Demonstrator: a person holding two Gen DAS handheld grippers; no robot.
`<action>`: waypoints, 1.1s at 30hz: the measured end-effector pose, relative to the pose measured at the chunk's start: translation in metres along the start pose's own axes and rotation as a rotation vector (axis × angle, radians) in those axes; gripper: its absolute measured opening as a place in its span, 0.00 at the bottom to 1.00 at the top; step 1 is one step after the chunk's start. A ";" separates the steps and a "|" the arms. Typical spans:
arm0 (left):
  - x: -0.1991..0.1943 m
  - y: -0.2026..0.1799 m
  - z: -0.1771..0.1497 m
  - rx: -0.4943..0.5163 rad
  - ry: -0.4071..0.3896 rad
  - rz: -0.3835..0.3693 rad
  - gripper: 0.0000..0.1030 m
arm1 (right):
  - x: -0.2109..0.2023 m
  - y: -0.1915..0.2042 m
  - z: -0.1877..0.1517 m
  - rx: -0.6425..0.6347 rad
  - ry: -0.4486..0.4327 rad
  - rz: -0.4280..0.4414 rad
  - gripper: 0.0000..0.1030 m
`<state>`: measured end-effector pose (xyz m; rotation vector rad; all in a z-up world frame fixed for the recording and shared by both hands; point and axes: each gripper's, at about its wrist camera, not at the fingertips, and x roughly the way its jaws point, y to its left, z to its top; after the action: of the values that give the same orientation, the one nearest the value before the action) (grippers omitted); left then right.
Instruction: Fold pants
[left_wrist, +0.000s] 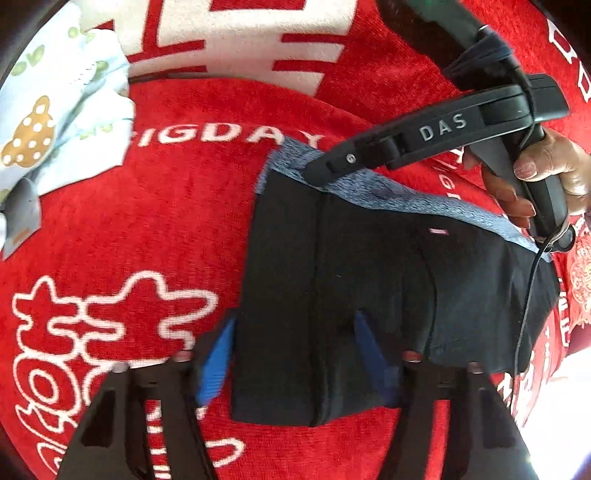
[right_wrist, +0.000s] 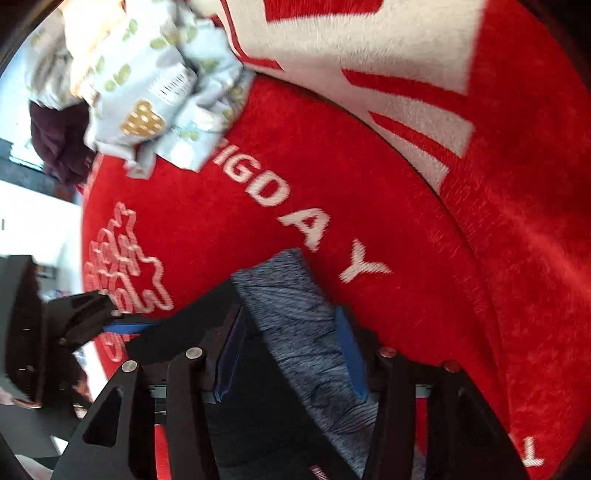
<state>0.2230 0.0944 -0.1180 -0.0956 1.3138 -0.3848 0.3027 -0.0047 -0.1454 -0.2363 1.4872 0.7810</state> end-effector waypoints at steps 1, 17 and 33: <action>-0.001 0.002 0.000 -0.004 -0.001 -0.005 0.54 | 0.001 -0.003 0.000 0.011 0.010 0.001 0.53; -0.033 0.012 -0.039 -0.092 -0.014 0.076 0.41 | -0.016 0.031 -0.001 -0.061 0.011 0.046 0.07; 0.002 -0.039 0.052 -0.086 -0.004 0.197 0.61 | -0.111 -0.044 -0.184 0.637 -0.303 0.169 0.46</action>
<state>0.2644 0.0495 -0.0948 -0.0383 1.3224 -0.1601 0.1935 -0.1822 -0.0757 0.4727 1.3995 0.4160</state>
